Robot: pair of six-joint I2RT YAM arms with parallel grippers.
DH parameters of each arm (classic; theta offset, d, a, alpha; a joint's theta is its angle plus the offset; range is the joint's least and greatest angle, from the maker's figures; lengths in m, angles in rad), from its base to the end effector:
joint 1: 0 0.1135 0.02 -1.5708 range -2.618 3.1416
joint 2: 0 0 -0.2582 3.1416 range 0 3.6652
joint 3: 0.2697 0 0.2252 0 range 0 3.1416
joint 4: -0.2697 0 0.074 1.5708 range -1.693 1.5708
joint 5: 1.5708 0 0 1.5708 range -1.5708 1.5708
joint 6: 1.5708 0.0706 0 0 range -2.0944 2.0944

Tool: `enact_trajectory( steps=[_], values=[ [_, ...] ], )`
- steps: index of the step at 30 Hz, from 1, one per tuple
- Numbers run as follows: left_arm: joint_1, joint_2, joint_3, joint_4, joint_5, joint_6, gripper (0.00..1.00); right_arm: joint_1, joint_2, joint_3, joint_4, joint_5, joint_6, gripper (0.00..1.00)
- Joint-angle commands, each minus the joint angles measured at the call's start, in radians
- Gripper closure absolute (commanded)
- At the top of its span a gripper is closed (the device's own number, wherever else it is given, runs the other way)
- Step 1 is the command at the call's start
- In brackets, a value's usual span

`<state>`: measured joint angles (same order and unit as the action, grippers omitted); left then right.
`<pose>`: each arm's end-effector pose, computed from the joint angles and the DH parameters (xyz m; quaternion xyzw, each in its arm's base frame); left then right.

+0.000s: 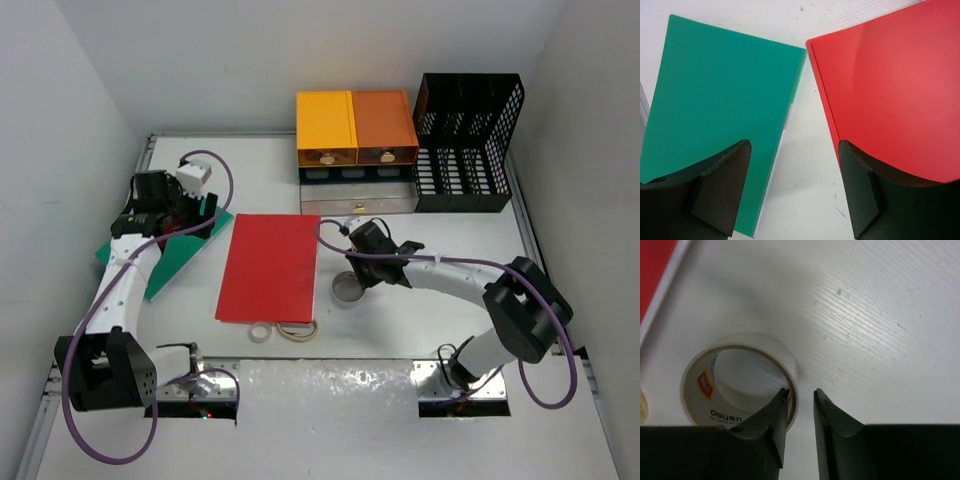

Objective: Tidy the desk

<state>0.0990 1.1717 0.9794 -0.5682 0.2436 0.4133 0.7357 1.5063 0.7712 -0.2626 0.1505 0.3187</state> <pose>0.2479 0.0075 0.2706 0.1901 0.8935 -0.0089 0.4068 0.2166 0.1818 0.1493 -0.1772 0.9402 0.0795 0.2799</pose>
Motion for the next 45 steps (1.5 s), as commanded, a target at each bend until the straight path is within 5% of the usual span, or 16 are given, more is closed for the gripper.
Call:
enact_trajectory(
  steps=[1,4,14,26,35,45],
  values=[
    [-0.001,-0.027,-0.007,0.033,-0.001,0.004,0.31,-0.018,0.029,-0.015,0.031,0.034,0.010,0.76],
    [-0.001,-0.029,-0.008,0.034,-0.001,0.004,0.31,-0.019,0.055,-0.007,0.031,0.021,0.002,0.99],
    [-0.001,-0.026,-0.018,0.048,0.010,0.005,0.31,-0.021,-0.044,0.213,0.065,0.204,-0.088,1.00],
    [-0.001,-0.030,-0.018,0.036,0.008,0.004,0.31,-0.088,0.543,1.002,0.006,0.346,-0.291,1.00],
    [-0.001,-0.026,-0.027,0.042,0.019,0.005,0.31,-0.122,0.646,0.990,0.094,0.386,-0.313,1.00],
    [-0.001,-0.023,-0.021,0.037,0.023,0.007,0.31,-0.153,0.735,0.977,-0.015,0.285,-0.291,1.00]
  ],
)
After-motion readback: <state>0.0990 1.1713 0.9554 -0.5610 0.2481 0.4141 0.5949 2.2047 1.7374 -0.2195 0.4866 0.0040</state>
